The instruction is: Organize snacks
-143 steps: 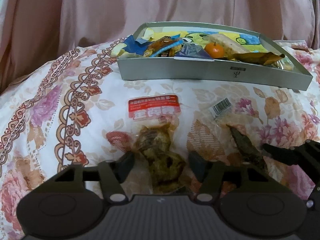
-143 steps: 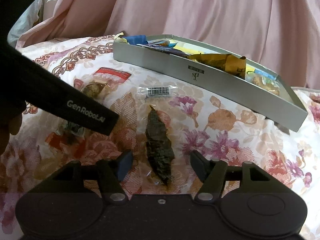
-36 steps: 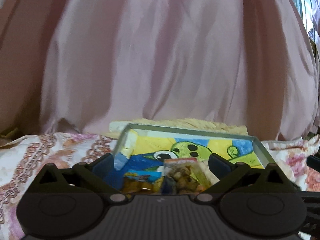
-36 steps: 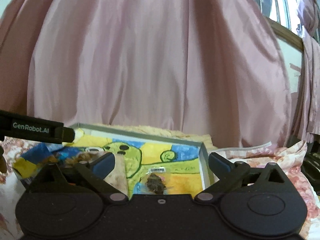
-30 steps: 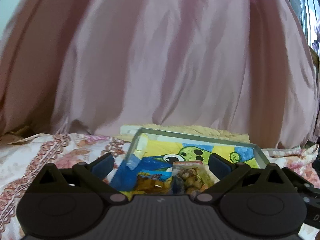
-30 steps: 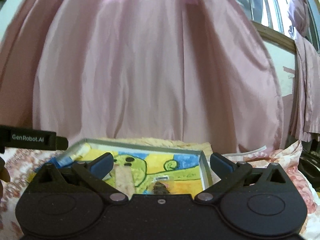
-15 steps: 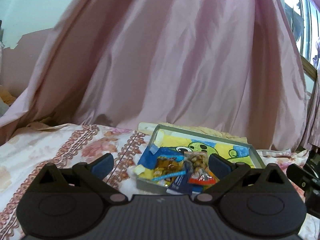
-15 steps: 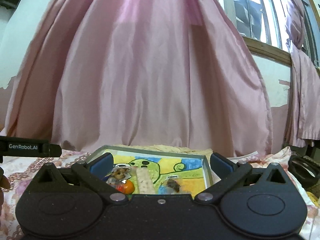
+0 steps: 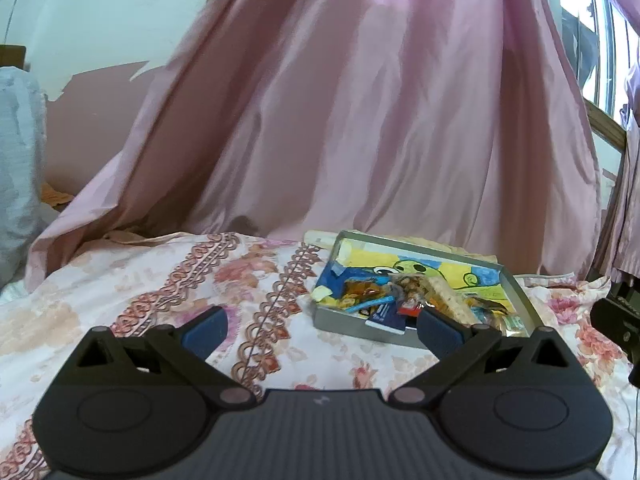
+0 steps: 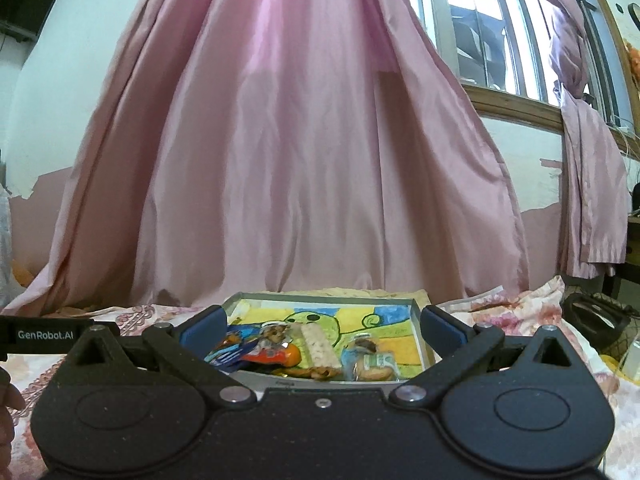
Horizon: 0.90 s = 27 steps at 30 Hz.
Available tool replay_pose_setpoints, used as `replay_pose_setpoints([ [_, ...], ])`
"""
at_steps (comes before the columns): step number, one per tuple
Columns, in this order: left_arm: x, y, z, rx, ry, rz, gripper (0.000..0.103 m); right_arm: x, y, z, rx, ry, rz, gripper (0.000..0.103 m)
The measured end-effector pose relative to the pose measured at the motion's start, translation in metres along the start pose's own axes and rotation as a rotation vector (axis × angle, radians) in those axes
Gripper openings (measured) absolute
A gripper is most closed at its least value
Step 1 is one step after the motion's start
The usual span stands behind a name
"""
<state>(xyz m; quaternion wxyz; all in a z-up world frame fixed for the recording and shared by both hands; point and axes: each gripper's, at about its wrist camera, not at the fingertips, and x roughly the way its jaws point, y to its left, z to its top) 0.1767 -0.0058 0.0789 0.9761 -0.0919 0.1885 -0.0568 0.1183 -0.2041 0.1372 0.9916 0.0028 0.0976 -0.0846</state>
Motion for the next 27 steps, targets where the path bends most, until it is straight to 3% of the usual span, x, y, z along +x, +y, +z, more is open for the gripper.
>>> replay_pose_setpoints([
  [13, -0.045, 0.006, -0.023, 0.106, 0.003, -0.005, 0.103, -0.046, 0.013, -0.020, 0.023, 0.026, 0.004, 0.102],
  [27, -0.072, 0.014, -0.045, 0.132, -0.016, 0.001, 0.103, -0.085, 0.016, -0.051, 0.053, 0.039, -0.007, 0.102],
])
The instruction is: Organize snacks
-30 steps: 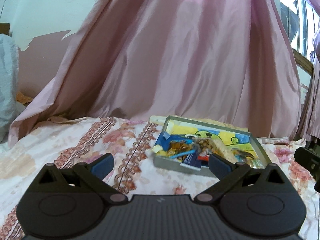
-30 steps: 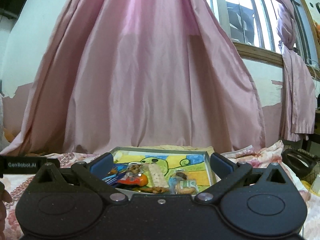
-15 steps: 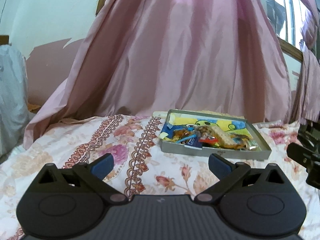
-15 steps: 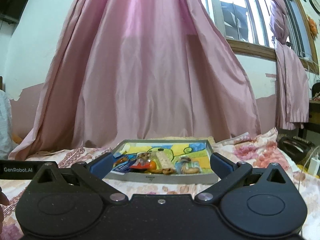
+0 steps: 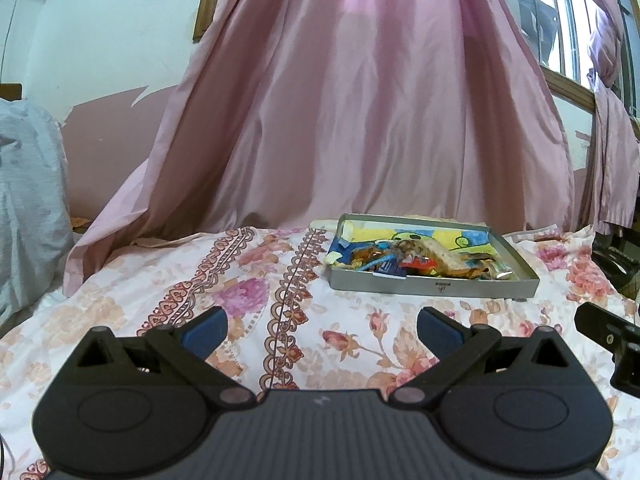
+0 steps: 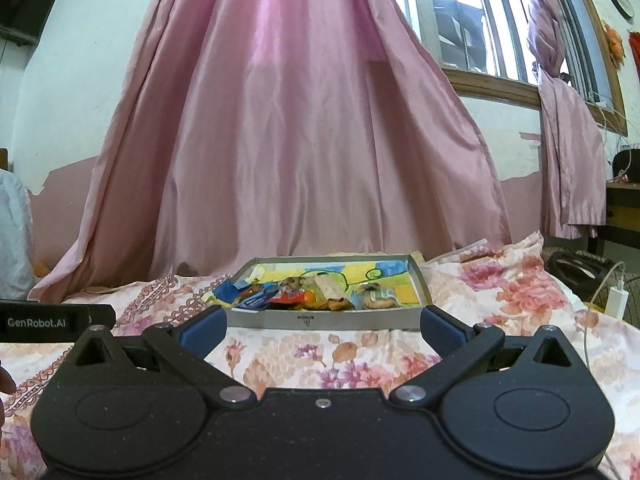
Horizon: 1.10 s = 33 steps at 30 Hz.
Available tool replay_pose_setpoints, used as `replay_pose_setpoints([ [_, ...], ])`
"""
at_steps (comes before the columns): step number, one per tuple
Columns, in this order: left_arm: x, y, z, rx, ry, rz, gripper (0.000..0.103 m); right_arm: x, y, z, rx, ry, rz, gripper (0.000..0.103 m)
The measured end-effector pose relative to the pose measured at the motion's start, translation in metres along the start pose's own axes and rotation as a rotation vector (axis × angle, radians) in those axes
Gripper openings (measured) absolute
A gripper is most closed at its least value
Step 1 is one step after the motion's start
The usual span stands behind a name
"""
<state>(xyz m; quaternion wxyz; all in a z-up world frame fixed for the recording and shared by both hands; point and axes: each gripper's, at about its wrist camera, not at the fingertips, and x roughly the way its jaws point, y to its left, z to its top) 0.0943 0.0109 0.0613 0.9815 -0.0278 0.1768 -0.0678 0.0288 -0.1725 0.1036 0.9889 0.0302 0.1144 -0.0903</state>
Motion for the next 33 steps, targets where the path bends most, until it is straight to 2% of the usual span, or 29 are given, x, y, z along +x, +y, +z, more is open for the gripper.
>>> replay_pose_setpoints([
  [8, 0.001, 0.003, -0.011, 0.007, 0.016, 0.004, 0.103, -0.005, -0.005, -0.016, 0.043, 0.013, -0.013, 0.102],
  [17, 0.008, 0.005, -0.021, 0.017, 0.039, 0.006, 0.103, 0.001, -0.003, -0.026, 0.029, 0.049, -0.009, 0.102],
  [33, 0.016, 0.019, -0.029, -0.012, 0.074, 0.028, 0.103, 0.007, 0.000, -0.033, 0.019, 0.064, 0.002, 0.102],
])
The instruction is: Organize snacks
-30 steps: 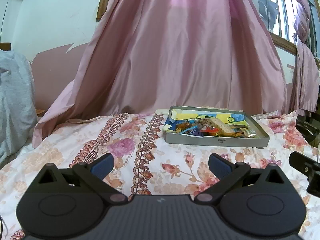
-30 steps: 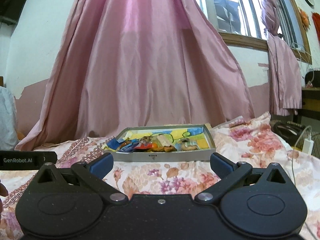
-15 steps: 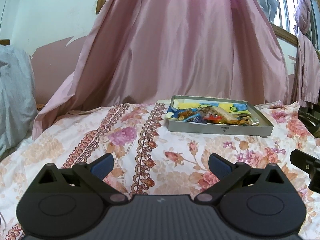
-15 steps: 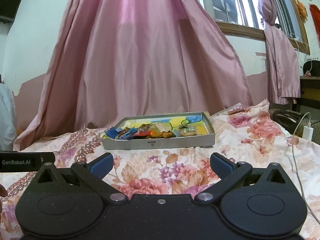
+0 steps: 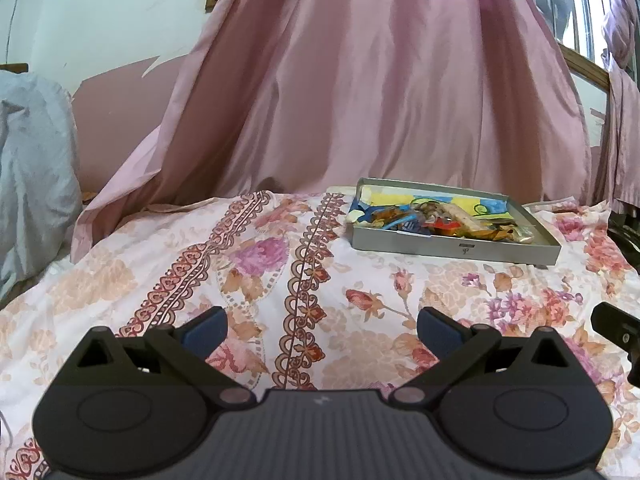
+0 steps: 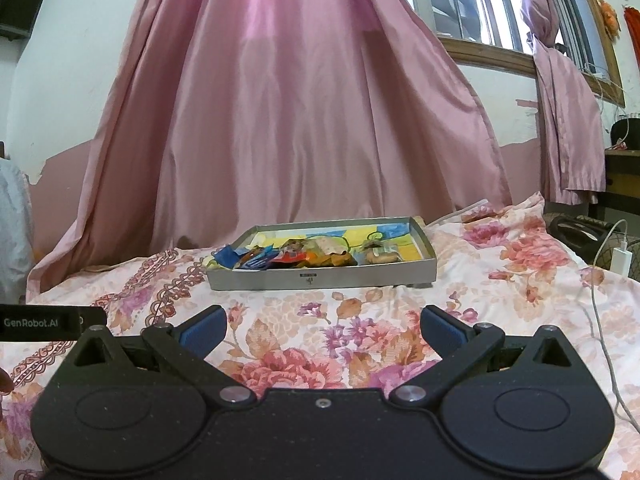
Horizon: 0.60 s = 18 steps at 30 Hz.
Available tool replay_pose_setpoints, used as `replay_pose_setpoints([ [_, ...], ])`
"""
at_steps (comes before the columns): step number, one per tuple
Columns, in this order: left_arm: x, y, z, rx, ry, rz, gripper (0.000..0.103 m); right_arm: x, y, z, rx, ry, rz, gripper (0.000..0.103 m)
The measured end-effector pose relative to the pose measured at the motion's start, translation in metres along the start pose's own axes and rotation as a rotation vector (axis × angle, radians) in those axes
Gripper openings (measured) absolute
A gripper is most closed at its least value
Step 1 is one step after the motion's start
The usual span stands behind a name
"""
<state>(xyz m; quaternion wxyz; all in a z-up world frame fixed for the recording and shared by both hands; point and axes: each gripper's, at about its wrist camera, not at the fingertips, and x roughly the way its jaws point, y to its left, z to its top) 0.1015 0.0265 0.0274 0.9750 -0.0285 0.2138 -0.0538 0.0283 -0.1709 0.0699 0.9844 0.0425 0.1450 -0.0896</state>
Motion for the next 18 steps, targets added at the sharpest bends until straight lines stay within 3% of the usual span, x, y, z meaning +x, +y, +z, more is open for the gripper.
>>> replay_pose_setpoints([
  [18, -0.0039, -0.0030, -0.0004, 0.001, 0.001, -0.009, 0.103, -0.0006, -0.0013, -0.0023, -0.001, 0.008, -0.001, 0.102],
])
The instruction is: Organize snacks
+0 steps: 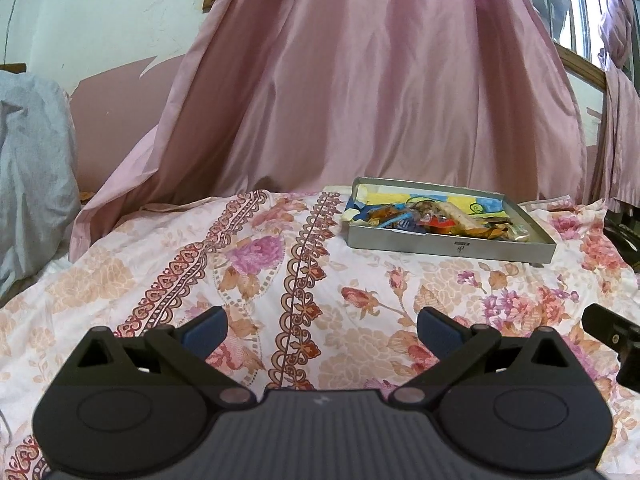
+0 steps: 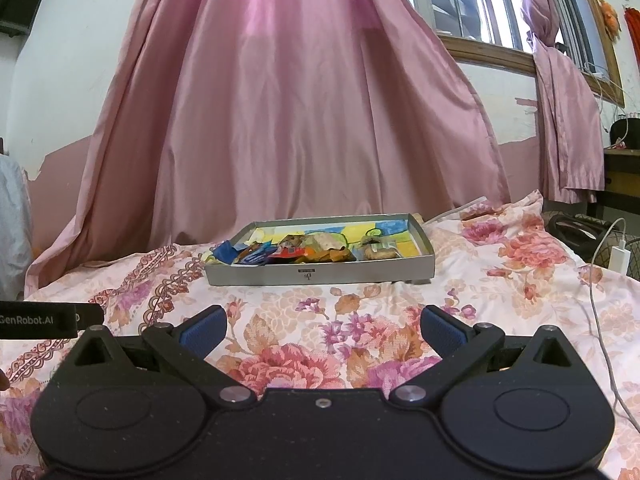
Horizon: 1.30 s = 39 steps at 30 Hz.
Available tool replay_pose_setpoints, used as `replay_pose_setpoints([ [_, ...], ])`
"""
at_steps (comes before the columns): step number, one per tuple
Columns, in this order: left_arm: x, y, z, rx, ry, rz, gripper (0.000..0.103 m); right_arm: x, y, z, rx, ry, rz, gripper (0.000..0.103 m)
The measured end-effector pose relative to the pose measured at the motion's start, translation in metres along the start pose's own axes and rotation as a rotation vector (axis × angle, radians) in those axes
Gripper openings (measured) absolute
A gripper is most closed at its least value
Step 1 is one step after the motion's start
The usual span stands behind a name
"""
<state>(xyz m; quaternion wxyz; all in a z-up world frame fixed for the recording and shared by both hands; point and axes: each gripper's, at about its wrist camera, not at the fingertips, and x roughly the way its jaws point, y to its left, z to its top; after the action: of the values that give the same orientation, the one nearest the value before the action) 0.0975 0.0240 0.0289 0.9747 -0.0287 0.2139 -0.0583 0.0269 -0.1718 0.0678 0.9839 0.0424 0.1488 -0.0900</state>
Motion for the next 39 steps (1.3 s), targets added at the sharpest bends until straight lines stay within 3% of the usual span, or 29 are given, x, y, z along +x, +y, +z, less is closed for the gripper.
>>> replay_pose_setpoints([
  [28, -0.0013, -0.0034, -0.0047, 0.012, 0.018, -0.022, 0.103, 0.0010, -0.0002, -0.0007, 0.001, 0.005, 0.003, 0.102],
  [39, -0.0014, -0.0048, -0.0076, 0.019, 0.035, 0.014, 0.103, 0.0014, 0.0007, -0.0021, 0.000, 0.007, 0.004, 0.102],
])
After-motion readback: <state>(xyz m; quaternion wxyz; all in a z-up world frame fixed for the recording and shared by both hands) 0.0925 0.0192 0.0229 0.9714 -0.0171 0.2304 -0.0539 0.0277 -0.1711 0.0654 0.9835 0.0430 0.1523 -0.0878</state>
